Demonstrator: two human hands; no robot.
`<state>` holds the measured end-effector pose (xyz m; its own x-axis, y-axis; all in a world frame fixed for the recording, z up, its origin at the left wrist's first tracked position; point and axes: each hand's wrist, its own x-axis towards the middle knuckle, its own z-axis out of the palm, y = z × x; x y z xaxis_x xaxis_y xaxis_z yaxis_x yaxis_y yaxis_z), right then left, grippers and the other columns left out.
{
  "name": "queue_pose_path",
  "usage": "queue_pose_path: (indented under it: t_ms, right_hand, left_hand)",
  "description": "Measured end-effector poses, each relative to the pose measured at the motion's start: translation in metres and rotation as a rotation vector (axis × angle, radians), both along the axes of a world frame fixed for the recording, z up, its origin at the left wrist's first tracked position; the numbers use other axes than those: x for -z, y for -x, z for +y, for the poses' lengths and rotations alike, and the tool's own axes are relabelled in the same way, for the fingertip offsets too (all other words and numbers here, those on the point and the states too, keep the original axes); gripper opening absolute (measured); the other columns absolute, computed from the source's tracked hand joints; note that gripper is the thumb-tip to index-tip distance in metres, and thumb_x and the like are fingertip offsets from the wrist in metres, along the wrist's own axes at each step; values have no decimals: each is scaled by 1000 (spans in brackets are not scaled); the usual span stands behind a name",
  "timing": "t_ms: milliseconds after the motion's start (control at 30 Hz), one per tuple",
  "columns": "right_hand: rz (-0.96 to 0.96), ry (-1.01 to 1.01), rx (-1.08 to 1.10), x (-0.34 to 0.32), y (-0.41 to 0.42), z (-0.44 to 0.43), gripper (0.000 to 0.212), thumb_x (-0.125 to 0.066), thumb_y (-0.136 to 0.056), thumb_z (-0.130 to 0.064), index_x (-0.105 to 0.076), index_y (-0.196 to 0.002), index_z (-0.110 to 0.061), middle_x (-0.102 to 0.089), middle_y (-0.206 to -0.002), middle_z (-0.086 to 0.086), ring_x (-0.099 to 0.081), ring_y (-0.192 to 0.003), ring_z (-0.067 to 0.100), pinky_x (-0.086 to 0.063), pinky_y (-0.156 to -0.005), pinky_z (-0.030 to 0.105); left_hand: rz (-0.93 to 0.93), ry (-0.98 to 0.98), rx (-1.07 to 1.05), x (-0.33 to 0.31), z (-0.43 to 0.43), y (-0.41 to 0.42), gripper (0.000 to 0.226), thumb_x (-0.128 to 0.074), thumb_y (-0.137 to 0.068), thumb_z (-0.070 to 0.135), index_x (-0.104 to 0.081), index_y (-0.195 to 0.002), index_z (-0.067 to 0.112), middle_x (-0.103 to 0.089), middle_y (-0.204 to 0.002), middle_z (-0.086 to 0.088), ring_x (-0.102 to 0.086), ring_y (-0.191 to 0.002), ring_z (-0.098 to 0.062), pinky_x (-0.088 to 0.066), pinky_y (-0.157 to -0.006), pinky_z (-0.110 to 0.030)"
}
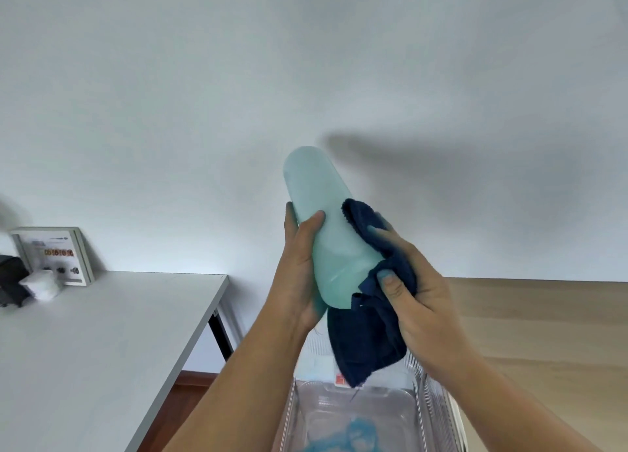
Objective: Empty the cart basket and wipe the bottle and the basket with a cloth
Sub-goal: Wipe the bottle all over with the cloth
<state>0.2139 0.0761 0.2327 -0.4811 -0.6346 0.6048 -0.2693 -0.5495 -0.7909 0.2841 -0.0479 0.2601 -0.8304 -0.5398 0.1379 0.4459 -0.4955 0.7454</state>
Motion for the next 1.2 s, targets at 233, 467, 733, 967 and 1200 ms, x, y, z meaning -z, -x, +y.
queue_pose_path:
  t_ms: [233,467,733,967,1200]
  right_hand:
    - [755,-302,249,-23,13,5,33,-54,-86,-35,-59,-117,-45,-34,-146,-28,-31,-140,7,-37,-109,26]
    - [-25,-13,-34,-1,-4,-2,32,-55,-88,-8,-66,-107,-31,-68,-104,-20,-65,-92,10,-56,-76,28]
    - [254,-75,84,-11,8,4,50,-52,-82,3,-66,-111,-36,-50,-138,-18,-57,-115,2,-49,-85,14]
    - [587,-127,365,-15,5,-3,36,-64,-80,-17,-63,-111,-36,-52,-136,-20,-46,-132,16,-45,-104,40]
    - [-25,17,32,5,-1,0,54,-52,-85,0,-62,-115,-44,-59,-129,-14,-60,-110,1,-51,-79,12]
  left_hand:
    - [-263,-52,60,-4,1,2,84,-72,-65,63,-54,-130,14,-63,-121,-22,-62,-102,-38,-53,-80,-46]
    - [-96,-167,39,1,6,4,93,-67,-68,39,-28,-148,13,-45,-134,-20,-47,-113,-34,-43,-92,-48]
    - [-140,135,-60,-7,-2,-2,54,-62,-85,27,-42,-134,19,-59,-116,-18,-59,-96,-32,-54,-75,-42]
    - [-140,-146,43,-4,10,3,99,-73,-64,49,-31,-147,14,-48,-126,-20,-49,-111,-34,-44,-90,-45]
    - [-14,-155,-2,-1,7,3,74,-60,-78,30,-33,-145,13,-43,-142,-24,-49,-114,-34,-39,-102,-53]
